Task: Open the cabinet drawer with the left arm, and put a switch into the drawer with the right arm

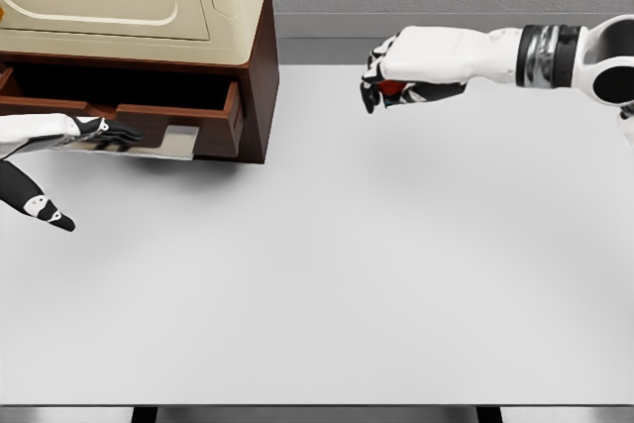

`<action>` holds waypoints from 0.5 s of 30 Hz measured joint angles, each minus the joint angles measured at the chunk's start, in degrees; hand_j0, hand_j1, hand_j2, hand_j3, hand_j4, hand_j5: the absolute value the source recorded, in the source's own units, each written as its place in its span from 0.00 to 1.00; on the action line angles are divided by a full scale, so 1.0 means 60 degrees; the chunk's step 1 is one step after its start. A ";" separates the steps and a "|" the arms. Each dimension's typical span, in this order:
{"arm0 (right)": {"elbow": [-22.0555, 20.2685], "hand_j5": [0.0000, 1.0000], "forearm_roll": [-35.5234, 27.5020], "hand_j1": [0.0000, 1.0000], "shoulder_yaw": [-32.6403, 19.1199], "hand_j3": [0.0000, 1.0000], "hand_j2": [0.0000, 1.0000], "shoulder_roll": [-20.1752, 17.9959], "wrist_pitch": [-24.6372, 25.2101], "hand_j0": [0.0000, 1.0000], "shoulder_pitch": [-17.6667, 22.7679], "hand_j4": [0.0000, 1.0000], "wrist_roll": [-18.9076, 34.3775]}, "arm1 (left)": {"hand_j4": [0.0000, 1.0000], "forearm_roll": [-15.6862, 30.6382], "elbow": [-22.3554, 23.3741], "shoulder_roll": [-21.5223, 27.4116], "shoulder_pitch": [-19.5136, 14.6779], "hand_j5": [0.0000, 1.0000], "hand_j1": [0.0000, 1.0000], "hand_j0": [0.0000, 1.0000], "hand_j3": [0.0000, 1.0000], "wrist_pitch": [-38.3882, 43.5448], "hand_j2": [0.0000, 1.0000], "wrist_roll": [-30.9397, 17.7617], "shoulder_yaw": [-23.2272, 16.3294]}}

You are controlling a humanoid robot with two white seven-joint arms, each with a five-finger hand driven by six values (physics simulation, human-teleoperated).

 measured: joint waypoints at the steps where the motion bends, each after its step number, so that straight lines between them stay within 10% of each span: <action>1: -0.0039 0.43 -0.0047 0.43 0.0034 0.43 0.43 0.0013 -0.0001 0.43 -0.0073 0.43 0.0004 | 1.00 -0.0010 0.0006 0.0008 0.0003 1.00 1.00 1.00 1.00 0.0002 1.00 0.0005 -0.0007; 15: -0.0154 0.43 -0.0655 0.43 0.0545 0.43 0.43 0.0695 0.0082 0.43 -0.0674 0.43 0.0000 | 1.00 0.0253 0.0000 0.0478 0.0189 1.00 1.00 1.00 1.00 0.0001 1.00 0.0012 -0.0033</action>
